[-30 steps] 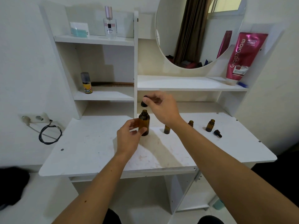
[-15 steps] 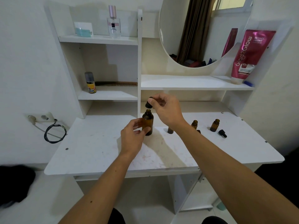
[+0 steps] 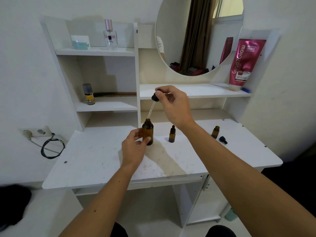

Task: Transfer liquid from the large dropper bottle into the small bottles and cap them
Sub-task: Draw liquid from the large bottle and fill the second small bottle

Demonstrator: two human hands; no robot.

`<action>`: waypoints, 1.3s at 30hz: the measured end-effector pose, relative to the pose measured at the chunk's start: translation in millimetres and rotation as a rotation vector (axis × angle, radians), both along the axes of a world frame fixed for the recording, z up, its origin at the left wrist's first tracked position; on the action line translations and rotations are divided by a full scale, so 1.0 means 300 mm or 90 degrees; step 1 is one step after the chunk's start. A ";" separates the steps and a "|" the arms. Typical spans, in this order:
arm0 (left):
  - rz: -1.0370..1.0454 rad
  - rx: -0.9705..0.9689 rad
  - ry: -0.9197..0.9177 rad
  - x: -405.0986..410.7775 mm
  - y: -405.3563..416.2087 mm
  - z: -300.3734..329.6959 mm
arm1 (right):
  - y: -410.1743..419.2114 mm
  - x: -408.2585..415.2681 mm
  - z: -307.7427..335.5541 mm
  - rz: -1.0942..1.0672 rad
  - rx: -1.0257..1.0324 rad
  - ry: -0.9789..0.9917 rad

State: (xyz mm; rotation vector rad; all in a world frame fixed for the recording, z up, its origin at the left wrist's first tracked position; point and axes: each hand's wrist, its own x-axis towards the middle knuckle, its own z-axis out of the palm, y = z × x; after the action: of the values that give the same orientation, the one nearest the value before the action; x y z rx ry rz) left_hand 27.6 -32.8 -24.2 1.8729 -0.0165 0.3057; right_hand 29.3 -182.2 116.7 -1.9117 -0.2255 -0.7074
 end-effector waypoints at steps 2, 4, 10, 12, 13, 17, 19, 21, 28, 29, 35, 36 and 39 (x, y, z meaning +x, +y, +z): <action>0.000 0.004 0.003 -0.002 -0.001 -0.001 | -0.012 -0.007 0.012 -0.001 0.025 -0.008; 0.006 0.008 0.001 -0.007 -0.004 -0.003 | -0.025 -0.017 0.016 -0.004 0.038 -0.010; 0.066 0.008 -0.039 -0.044 -0.008 -0.002 | -0.083 -0.066 0.002 -0.003 0.046 -0.009; 0.054 -0.002 -0.044 -0.067 -0.028 0.000 | -0.116 -0.082 -0.009 -0.010 0.044 -0.005; 0.037 -0.009 -0.047 -0.081 -0.045 0.000 | -0.135 -0.089 -0.014 -0.016 0.041 -0.004; -0.050 -0.031 -0.050 -0.129 -0.146 0.002 | -0.231 -0.125 -0.045 -0.042 0.043 0.002; -0.102 -0.028 -0.040 -0.135 -0.196 0.003 | -0.285 -0.146 -0.064 -0.063 0.040 0.007; -0.153 -0.020 -0.035 -0.134 -0.238 0.002 | -0.342 -0.161 -0.084 -0.085 0.050 0.011; -0.258 0.051 -0.005 -0.118 -0.376 -0.011 | -0.492 -0.184 -0.115 -0.155 0.069 0.028; -0.254 0.055 -0.002 -0.112 -0.394 -0.012 | -0.503 -0.181 -0.120 -0.161 0.069 0.029; -0.261 0.072 0.011 -0.049 -0.481 -0.009 | -0.528 -0.149 -0.151 -0.161 0.065 0.030; -0.259 0.075 0.011 -0.032 -0.495 -0.007 | -0.527 -0.143 -0.157 -0.157 0.061 0.028; -0.250 0.069 0.008 0.009 -0.530 -0.007 | -0.524 -0.119 -0.179 -0.146 0.063 0.040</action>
State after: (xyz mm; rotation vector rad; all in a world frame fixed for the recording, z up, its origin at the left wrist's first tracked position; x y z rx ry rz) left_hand 30.4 -191.9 -26.4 1.9300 -0.3952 0.0216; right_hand -6.3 -339.3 63.1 -1.8786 0.0691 -0.7948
